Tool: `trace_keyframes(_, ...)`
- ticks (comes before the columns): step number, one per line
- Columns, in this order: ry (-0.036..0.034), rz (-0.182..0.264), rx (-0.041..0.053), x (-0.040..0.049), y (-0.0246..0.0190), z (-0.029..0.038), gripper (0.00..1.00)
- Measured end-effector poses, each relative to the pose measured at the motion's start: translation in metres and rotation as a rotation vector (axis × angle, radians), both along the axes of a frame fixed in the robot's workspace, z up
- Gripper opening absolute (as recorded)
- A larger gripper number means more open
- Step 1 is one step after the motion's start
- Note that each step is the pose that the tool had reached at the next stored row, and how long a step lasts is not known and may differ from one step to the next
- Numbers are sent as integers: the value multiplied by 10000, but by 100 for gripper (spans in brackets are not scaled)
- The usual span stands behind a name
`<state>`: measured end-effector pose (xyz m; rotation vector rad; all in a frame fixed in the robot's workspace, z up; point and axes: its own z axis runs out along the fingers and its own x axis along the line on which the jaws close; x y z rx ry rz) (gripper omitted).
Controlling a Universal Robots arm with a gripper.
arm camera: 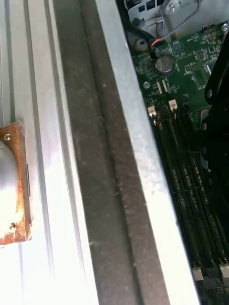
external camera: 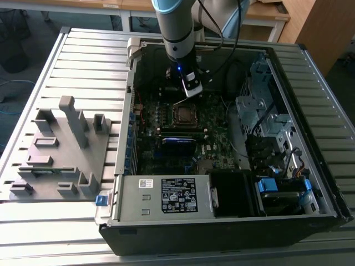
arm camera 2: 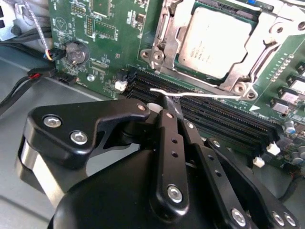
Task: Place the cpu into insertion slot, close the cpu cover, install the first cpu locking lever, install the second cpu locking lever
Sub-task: 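Install the first cpu locking lever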
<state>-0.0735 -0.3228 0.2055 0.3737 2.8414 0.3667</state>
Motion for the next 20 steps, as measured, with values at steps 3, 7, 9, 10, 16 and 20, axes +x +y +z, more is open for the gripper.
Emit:
trace_keyframes(3,0,0,1,0,0,1,10)
trace_keyframes(7,0,-1,0,-24,15,1,10)
trace_keyframes(9,1,0,12,-45,17,1,10)
trace_keyframes(10,2,0,25,-55,17,2,10)
trace_keyframes(16,1,1,252,-106,17,23,10)
trace_keyframes(20,-1,-1,412,-110,17,79,10)
